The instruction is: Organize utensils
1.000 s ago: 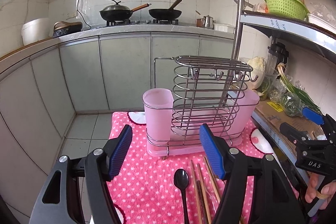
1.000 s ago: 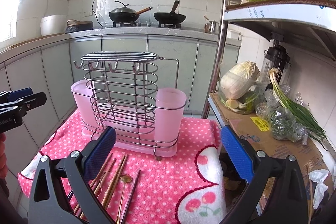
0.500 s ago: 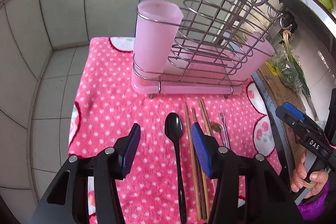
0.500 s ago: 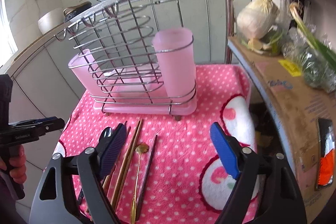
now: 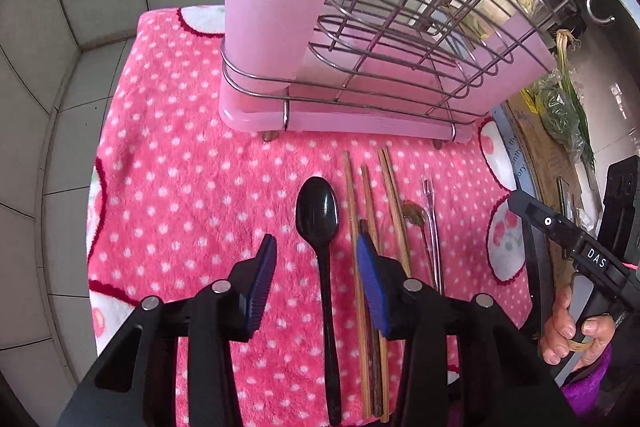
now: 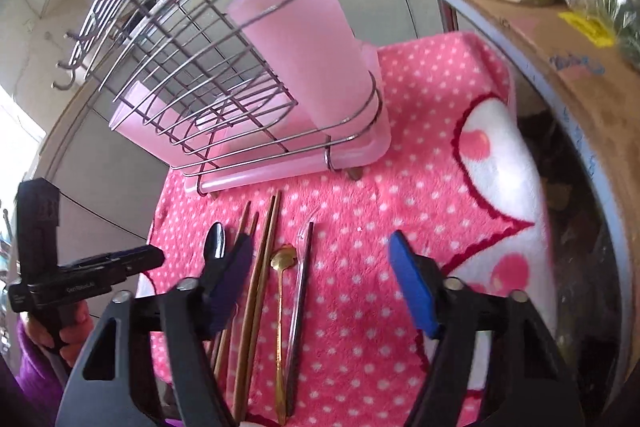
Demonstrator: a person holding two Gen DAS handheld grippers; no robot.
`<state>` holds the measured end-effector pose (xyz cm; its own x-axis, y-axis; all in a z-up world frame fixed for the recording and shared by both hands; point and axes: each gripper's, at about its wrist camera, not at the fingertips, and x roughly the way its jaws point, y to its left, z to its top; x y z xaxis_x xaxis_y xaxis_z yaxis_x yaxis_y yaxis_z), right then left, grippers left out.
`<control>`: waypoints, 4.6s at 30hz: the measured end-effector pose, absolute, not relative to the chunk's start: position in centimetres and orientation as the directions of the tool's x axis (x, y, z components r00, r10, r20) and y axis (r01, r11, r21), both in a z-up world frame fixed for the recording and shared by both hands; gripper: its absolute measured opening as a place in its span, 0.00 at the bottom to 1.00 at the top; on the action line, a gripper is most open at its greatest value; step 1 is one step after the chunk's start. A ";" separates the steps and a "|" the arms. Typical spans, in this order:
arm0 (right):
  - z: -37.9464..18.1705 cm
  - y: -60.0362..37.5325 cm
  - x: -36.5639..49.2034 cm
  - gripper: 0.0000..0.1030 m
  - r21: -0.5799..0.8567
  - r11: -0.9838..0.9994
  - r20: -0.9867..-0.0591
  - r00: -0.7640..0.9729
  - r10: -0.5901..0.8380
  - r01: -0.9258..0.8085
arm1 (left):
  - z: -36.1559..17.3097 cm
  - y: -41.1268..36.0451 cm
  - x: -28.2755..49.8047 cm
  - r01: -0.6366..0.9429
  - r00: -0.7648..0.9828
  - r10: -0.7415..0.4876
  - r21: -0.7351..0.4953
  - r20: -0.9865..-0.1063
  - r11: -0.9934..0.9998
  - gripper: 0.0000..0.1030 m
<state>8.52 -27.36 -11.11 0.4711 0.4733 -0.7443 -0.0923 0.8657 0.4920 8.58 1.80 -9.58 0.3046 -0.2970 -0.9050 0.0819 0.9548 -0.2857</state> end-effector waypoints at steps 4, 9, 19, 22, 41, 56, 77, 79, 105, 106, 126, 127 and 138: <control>-12.3 -27.2 8.8 0.41 0.549 0.832 -0.734 0.431 0.525 -0.079 | -12.1 1.2 9.7 0.069 0.213 -0.296 -0.288 -0.931 0.955 0.32; -13.3 -26.2 9.2 0.38 0.548 0.833 -0.751 0.391 0.532 -0.081 | -14.1 0.6 10.7 0.057 0.165 -0.303 -0.297 -0.939 0.953 0.32; -14.8 -25.8 10.5 0.29 0.523 0.851 -0.786 0.359 0.503 -0.047 | -13.9 2.3 10.5 0.029 0.219 -0.305 -0.306 -0.927 0.952 0.05; -15.3 -24.7 11.2 0.28 0.527 0.848 -0.791 0.339 0.510 -0.046 | -13.8 3.8 10.2 0.004 0.233 -0.314 -0.322 -0.920 0.947 0.05; -16.8 -19.9 13.2 0.09 0.445 0.892 -0.837 0.319 0.445 -0.076 | -13.8 7.8 9.5 -0.011 0.244 -0.374 -0.388 -0.895 0.921 0.05; -15.1 -25.6 14.2 0.10 0.463 0.886 -0.831 0.348 0.435 -0.002 | -13.7 8.2 9.7 -0.045 0.229 -0.342 -0.361 -0.911 0.931 0.05; -15.7 -24.6 15.0 0.10 0.376 0.926 -0.871 0.336 0.360 -0.019 | -14.1 7.9 10.1 -0.040 0.241 -0.347 -0.367 -0.906 0.929 0.05; -15.8 -25.1 15.1 0.10 0.375 0.927 -0.876 0.323 0.358 -0.008 | -14.1 7.9 10.1 -0.033 0.239 -0.346 -0.364 -0.907 0.931 0.06; -17.8 -22.7 15.9 0.10 0.413 0.910 -0.880 0.251 0.404 -0.016 | -14.6 4.2 13.3 0.069 0.137 -0.225 -0.218 -0.965 0.974 0.08; -17.9 -22.9 15.8 0.10 0.419 0.908 -0.876 0.256 0.408 -0.015 | -14.6 3.9 13.4 0.073 0.139 -0.224 -0.216 -0.965 0.974 0.08; -11.4 -26.9 9.8 0.05 0.433 0.896 -0.765 0.485 0.424 -0.098 | -8.6 5.8 10.1 0.069 0.397 -0.367 -0.371 -0.841 0.926 0.05; -11.0 -26.9 9.6 0.05 0.431 0.896 -0.759 0.495 0.424 -0.106 | -8.0 5.9 9.7 0.071 0.420 -0.370 -0.376 -0.829 0.924 0.05; -7.5 -27.1 7.7 0.05 0.386 0.908 -0.704 0.584 0.404 -0.163 | -3.6 6.6 6.0 0.103 0.590 -0.444 -0.482 -0.675 0.870 0.05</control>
